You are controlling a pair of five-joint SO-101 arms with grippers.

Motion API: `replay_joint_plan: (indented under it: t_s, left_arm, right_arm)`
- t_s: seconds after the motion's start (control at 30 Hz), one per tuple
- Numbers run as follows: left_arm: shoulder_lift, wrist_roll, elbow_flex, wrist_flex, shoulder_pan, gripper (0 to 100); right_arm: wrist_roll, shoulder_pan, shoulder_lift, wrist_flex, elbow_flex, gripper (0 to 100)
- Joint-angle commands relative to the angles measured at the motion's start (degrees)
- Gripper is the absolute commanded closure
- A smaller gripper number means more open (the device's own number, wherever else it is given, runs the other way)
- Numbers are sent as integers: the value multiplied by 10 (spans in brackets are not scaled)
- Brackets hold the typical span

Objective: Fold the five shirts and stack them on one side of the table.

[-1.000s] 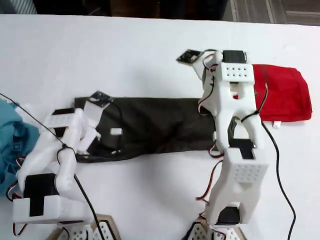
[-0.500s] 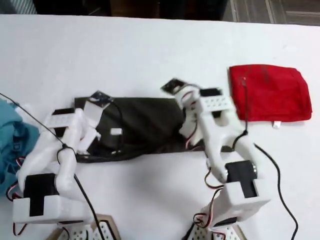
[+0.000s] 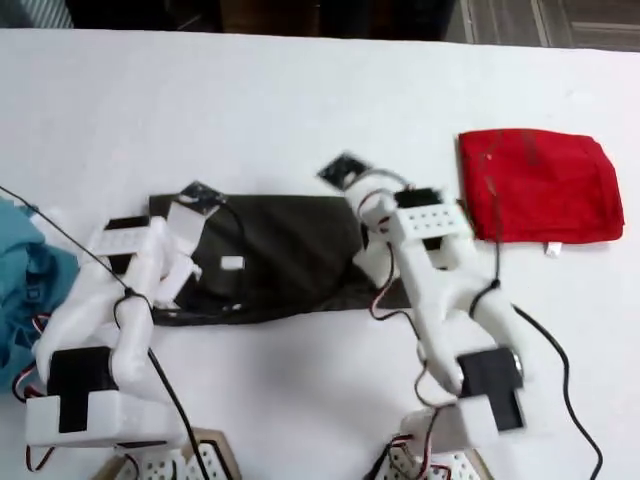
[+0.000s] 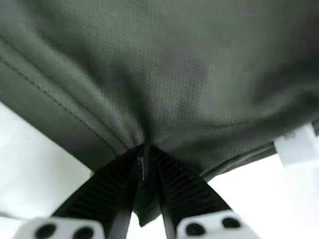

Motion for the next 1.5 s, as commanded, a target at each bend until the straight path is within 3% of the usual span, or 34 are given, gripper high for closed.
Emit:
replay_joint_plan:
  t_s: [0.0,0.17,0.37,0.47,0.63,0.83,0.93,1.0,1.27,1.47]
  left_arm:
    - [-23,47,-50,50,-15,975]
    - [-57,126,-140,107,-32,972]
    - [-9,135,-188,30,-62,820]
    - [61,177,-223,22,-62,772]
    - [188,219,-291,30,-59,779]
    - [277,220,-376,101,-40,781]
    - [297,219,-405,127,-36,896]
    - [304,218,-413,133,-35,988]
    - [289,200,-425,150,-60,976]
    - [216,166,-490,240,-76,976]
  right_arm:
    - [-4,20,-102,55,-66,978]
    - [-4,53,-156,116,-78,974]
    - [-1,86,-161,155,-77,974]
    - [0,87,-161,162,-78,977]
    - [0,85,-162,169,-80,978]
    - [-1,84,-162,169,-80,978]
    - [-1,86,-162,169,-80,978]
    - [-1,88,-162,169,-80,978]
    - [-4,106,-219,190,-77,978]
    - [1,157,-305,189,-12,978]
